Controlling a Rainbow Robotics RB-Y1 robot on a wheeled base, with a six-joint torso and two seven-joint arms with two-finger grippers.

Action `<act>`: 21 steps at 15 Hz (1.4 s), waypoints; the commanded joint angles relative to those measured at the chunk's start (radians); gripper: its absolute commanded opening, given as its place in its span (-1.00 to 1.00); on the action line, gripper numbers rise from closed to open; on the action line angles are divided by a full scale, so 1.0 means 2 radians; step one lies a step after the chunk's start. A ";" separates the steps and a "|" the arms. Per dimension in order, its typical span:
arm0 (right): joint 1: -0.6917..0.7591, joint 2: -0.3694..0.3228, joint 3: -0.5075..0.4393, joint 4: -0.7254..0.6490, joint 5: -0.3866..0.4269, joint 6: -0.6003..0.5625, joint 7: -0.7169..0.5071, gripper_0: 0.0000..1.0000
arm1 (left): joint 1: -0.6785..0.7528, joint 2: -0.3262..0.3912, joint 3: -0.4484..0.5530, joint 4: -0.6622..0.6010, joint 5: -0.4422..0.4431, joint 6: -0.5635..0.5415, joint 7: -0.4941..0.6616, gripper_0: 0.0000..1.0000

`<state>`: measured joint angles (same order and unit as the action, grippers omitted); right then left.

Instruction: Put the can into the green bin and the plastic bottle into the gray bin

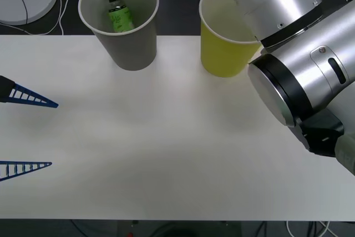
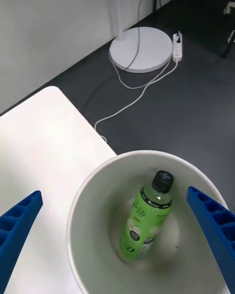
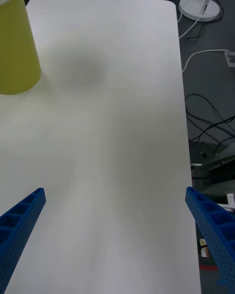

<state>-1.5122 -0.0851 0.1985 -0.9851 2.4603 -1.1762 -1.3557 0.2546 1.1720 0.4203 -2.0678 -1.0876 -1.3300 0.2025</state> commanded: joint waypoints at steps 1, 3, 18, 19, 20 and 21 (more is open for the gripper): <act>0.027 -0.010 -0.003 -0.050 -0.005 -0.025 0.014 1.00 | 0.000 0.000 0.000 0.000 0.000 0.000 0.000 1.00; 0.040 -0.019 -0.002 -0.089 -0.008 -0.052 0.016 1.00 | 0.000 0.000 0.000 0.000 0.000 0.000 0.000 1.00; 0.233 -0.111 0.018 -0.376 -0.082 -0.085 0.103 1.00 | 0.000 0.000 0.000 0.000 0.000 0.000 0.000 1.00; 0.245 -0.117 0.018 -0.390 -0.086 -0.085 0.112 1.00 | 0.000 0.000 0.000 0.000 0.000 0.000 0.000 1.00; 0.262 -0.125 0.018 -0.412 -0.089 -0.084 0.116 1.00 | 0.000 0.000 0.000 0.000 0.000 0.000 0.000 1.00; 0.276 -0.132 0.018 -0.429 -0.090 -0.084 0.119 1.00 | 0.000 0.000 0.000 0.000 0.000 0.000 0.000 1.00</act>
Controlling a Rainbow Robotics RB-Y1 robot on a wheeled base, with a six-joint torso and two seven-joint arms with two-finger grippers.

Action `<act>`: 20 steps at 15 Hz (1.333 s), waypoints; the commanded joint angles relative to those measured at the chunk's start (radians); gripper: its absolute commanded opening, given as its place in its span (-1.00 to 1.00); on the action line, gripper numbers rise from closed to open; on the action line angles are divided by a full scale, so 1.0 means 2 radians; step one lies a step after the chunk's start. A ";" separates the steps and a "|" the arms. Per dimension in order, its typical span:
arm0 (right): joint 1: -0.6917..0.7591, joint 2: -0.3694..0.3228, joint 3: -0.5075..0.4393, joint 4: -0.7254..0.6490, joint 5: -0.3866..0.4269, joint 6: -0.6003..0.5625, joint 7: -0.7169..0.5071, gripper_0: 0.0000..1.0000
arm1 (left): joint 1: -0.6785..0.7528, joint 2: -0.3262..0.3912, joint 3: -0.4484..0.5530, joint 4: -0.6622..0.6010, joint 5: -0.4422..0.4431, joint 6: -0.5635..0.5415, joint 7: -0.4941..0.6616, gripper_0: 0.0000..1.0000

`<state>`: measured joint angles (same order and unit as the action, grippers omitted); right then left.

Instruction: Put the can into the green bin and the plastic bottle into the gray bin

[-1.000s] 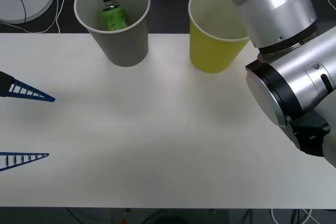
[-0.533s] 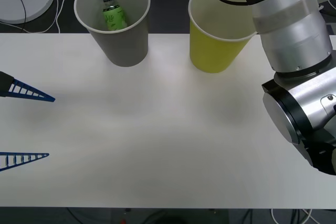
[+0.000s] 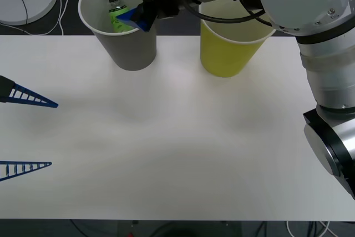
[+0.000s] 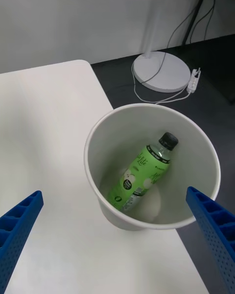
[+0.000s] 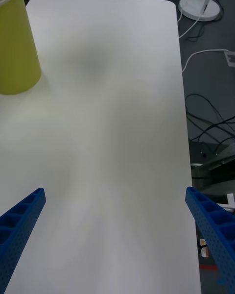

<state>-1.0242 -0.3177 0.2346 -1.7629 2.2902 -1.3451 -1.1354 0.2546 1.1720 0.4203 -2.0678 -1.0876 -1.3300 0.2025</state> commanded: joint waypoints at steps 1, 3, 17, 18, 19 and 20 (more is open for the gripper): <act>0.047 -0.024 0.000 -0.058 -0.008 0.001 0.012 1.00 | 0.000 0.000 0.000 0.000 0.000 0.000 0.000 1.00; 0.084 -0.044 -0.003 -0.100 -0.013 0.001 0.022 1.00 | 0.000 0.000 0.000 0.000 0.000 0.000 0.000 1.00; 0.346 -0.188 -0.088 -0.185 -0.266 0.109 0.332 1.00 | 0.000 0.000 0.000 0.000 0.000 0.000 0.000 1.00; 0.364 -0.209 -0.088 -0.195 -0.284 0.123 0.336 1.00 | 0.000 0.000 0.000 0.000 0.000 0.000 0.000 1.00; 0.375 -0.224 -0.088 -0.203 -0.291 0.132 0.341 1.00 | 0.000 0.000 0.000 0.000 0.000 0.000 0.000 1.00; 0.389 -0.245 -0.089 -0.213 -0.301 0.141 0.347 1.00 | 0.000 0.000 0.000 0.000 0.000 0.000 0.000 1.00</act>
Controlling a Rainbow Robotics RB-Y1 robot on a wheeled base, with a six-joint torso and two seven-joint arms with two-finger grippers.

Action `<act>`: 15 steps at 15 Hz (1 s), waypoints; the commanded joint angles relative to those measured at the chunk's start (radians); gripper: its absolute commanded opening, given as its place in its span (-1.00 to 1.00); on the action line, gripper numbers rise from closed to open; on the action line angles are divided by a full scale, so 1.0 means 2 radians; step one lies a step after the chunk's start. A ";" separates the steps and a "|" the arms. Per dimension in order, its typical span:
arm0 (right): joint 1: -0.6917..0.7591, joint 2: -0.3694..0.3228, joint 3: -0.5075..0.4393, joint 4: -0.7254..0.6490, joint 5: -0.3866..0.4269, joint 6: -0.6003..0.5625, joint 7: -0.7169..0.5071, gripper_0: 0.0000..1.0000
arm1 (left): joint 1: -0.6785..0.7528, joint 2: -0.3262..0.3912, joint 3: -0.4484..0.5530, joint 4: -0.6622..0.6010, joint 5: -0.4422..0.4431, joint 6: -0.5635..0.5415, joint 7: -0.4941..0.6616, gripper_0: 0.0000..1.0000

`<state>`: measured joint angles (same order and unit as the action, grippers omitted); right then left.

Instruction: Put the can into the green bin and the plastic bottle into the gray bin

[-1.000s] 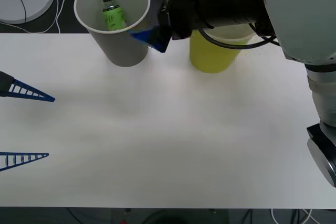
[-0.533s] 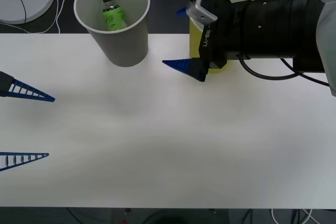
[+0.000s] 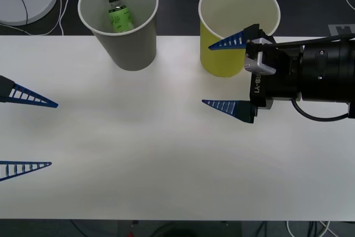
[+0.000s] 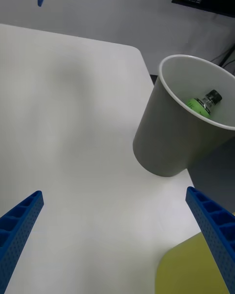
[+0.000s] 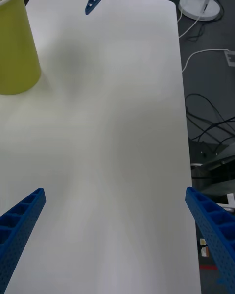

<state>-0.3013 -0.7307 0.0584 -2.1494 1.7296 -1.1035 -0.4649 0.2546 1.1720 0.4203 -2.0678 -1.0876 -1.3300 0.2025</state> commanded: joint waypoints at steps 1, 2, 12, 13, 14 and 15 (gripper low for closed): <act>0.041 -0.053 -0.005 -0.022 -0.036 0.026 0.020 1.00 | 0.000 0.000 0.000 0.000 0.000 0.000 0.000 1.00; 0.053 -0.062 -0.012 -0.021 -0.051 0.029 0.043 1.00 | 0.000 0.000 0.000 0.000 0.000 0.000 0.000 1.00; 0.181 -0.150 -0.077 0.022 -0.207 0.030 0.216 1.00 | 0.000 0.000 0.000 0.000 0.000 0.000 0.000 1.00; 0.187 -0.157 -0.077 0.031 -0.221 0.030 0.236 1.00 | 0.000 0.000 0.000 0.000 0.000 0.000 0.000 1.00; 0.194 -0.162 -0.078 0.036 -0.231 0.030 0.249 1.00 | 0.000 0.000 0.000 0.000 0.000 0.000 0.000 1.00; 0.203 -0.168 -0.080 0.042 -0.244 0.030 0.265 1.00 | 0.000 0.000 0.000 0.000 0.000 0.000 0.000 1.00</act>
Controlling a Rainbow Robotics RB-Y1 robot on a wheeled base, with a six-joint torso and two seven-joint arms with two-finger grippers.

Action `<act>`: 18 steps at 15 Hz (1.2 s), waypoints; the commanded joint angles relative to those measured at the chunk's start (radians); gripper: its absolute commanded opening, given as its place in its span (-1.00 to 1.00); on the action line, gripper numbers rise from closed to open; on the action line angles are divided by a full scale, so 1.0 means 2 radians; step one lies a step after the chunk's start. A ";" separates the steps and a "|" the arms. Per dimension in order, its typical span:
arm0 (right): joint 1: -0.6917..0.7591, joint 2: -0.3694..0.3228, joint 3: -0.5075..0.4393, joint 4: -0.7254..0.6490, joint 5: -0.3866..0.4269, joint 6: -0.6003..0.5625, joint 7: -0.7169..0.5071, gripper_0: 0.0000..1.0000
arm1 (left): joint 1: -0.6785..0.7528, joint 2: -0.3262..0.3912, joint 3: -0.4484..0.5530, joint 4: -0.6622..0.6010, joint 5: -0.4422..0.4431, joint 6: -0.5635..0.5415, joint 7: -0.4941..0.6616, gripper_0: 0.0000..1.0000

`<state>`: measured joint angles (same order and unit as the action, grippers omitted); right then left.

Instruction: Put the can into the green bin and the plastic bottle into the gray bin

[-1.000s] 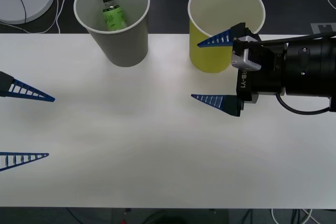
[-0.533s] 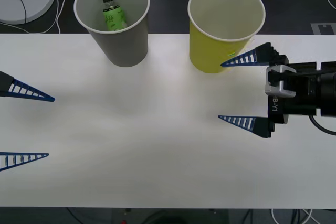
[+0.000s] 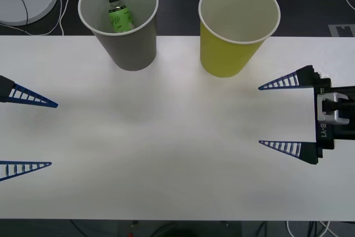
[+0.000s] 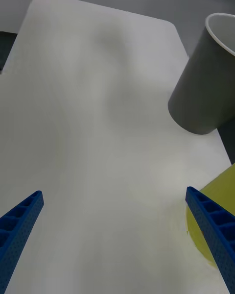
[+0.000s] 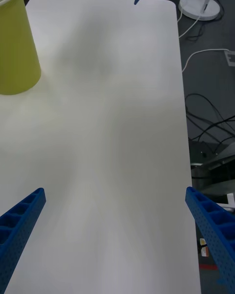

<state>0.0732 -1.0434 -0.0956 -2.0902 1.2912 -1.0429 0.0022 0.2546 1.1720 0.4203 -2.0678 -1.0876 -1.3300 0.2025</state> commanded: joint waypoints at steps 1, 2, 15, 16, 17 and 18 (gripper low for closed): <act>0.025 -0.019 -0.004 0.019 -0.037 -0.001 0.046 1.00 | 0.000 0.000 0.000 0.000 0.000 0.000 0.000 1.00; 0.029 -0.023 -0.006 0.023 -0.045 -0.001 0.055 1.00 | 0.000 0.000 0.000 0.000 0.000 0.000 0.000 1.00; 0.081 -0.054 -0.041 0.060 -0.124 -0.077 0.051 1.00 | 0.000 0.000 0.000 0.000 0.000 0.000 0.000 1.00; 0.087 -0.055 -0.046 0.060 -0.128 -0.081 0.050 1.00 | 0.000 0.000 0.000 0.000 0.000 0.000 0.000 1.00; 0.092 -0.055 -0.051 0.060 -0.132 -0.084 0.050 1.00 | 0.000 0.000 0.000 0.000 0.000 0.000 0.000 1.00; 0.098 -0.054 -0.056 0.060 -0.137 -0.086 0.049 1.00 | 0.000 0.000 0.000 0.000 0.000 0.000 0.000 1.00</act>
<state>0.2564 -1.1535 -0.1974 -1.9702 1.0276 -1.2094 0.1020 0.2546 1.1720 0.4203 -2.0678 -1.0876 -1.3300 0.2025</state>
